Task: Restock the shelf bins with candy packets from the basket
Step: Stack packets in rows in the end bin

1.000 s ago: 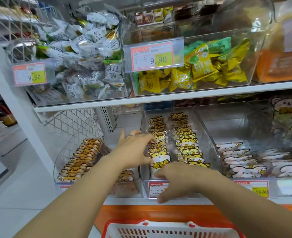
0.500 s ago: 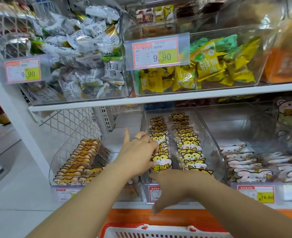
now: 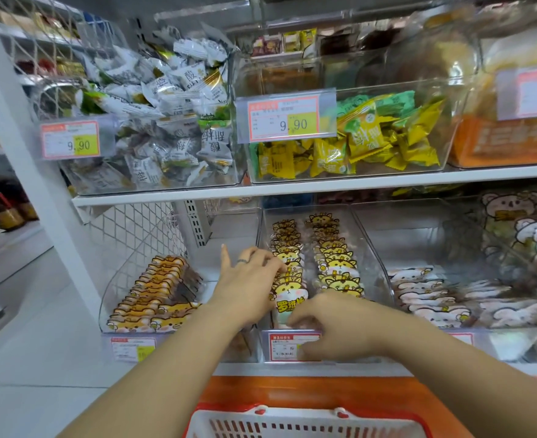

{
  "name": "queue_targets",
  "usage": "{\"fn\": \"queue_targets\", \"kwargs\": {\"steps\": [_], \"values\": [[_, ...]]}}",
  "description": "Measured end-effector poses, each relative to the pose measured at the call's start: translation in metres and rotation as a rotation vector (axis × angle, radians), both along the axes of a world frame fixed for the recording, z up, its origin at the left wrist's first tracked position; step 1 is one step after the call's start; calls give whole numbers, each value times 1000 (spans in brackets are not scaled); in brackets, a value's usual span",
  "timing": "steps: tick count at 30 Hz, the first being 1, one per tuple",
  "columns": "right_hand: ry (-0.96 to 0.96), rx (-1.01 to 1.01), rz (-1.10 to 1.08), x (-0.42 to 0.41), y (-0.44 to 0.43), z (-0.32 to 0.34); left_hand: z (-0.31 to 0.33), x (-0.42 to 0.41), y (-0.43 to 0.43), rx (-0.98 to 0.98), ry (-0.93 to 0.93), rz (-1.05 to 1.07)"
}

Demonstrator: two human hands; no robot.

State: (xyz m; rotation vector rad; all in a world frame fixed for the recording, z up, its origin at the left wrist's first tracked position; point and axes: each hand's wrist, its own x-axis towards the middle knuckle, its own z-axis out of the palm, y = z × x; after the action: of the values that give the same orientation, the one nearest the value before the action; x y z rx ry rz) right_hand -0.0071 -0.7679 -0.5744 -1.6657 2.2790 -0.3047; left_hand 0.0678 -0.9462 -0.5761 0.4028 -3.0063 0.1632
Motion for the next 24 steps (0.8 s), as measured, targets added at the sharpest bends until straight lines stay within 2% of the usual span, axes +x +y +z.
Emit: {"fn": "queue_targets", "kwargs": {"steps": [8, 13, 16, 18, 20, 24], "values": [[139, -32, -200, 2, 43, -10, 6, 25, 20, -30, 110, 2], [298, -102, -194, 17, 58, -12, 8, 67, 42, 77, 214, -36], [391, -261, -163, 33, 68, -19, -9, 101, 52, 188, 334, -101], [346, -403, -160, 49, 76, -29, -30, 120, 57, 283, 385, -136], [279, -457, -134, 67, 80, -48, -58, 137, 60, 384, 363, -110], [19, -161, -167, 99, 78, -103, -124, 161, 62, 596, 161, 13]]}}
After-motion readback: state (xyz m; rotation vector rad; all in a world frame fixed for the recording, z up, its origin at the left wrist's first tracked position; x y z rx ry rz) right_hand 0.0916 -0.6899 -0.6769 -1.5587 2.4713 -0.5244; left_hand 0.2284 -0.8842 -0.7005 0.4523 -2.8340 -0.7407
